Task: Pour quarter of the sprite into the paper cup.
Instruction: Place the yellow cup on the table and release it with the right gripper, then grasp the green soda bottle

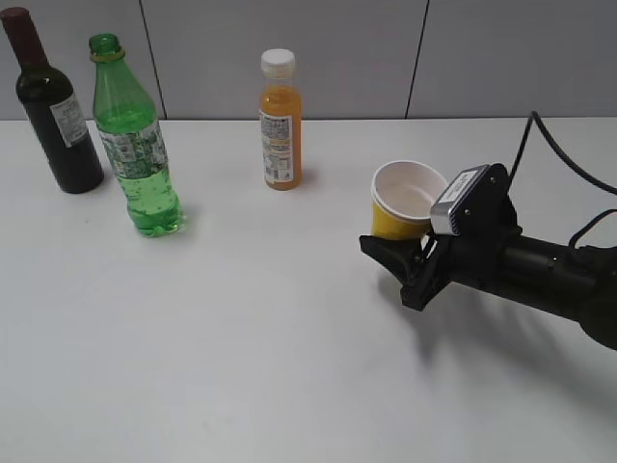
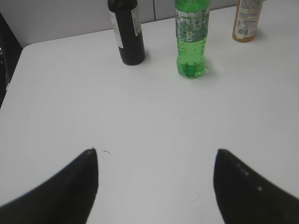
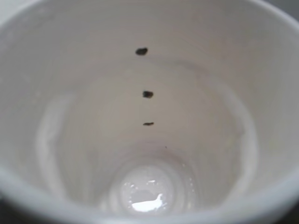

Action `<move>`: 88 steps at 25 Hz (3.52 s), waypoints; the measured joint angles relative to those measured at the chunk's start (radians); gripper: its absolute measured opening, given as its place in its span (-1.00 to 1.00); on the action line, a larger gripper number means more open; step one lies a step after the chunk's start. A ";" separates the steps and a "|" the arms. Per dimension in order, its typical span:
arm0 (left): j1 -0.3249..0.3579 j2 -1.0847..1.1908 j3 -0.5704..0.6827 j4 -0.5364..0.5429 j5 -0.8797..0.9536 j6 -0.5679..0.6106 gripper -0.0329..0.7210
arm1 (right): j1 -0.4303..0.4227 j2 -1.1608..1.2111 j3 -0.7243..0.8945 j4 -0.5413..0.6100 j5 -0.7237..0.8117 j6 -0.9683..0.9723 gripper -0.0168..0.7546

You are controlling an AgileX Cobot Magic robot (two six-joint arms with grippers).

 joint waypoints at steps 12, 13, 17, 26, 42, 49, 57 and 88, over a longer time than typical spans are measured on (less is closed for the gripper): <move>0.000 0.000 0.000 0.000 0.000 0.000 0.64 | 0.051 0.047 -0.171 -0.358 0.071 0.187 0.21; 0.000 0.000 0.000 0.000 0.000 0.000 0.64 | 0.062 0.062 -0.196 -0.388 0.073 0.206 0.21; 0.000 0.000 0.000 0.000 0.000 0.000 0.64 | 0.128 0.120 -0.303 -0.517 0.120 0.320 0.21; 0.000 0.000 0.000 0.000 0.000 0.000 0.64 | 0.218 0.214 -0.469 -0.579 0.139 0.455 0.21; 0.000 0.000 0.000 0.000 0.000 0.000 0.64 | 0.231 0.277 -0.489 -0.580 0.167 0.457 0.20; 0.000 0.000 0.000 0.000 0.000 0.000 0.64 | 0.231 0.278 -0.490 -0.580 0.168 0.457 0.59; 0.000 0.000 0.000 0.000 0.000 0.000 0.64 | 0.182 0.278 -0.482 -0.576 0.157 0.457 0.66; 0.000 0.000 0.000 0.000 0.000 0.000 0.64 | -0.053 -0.174 -0.114 0.206 0.569 0.196 0.58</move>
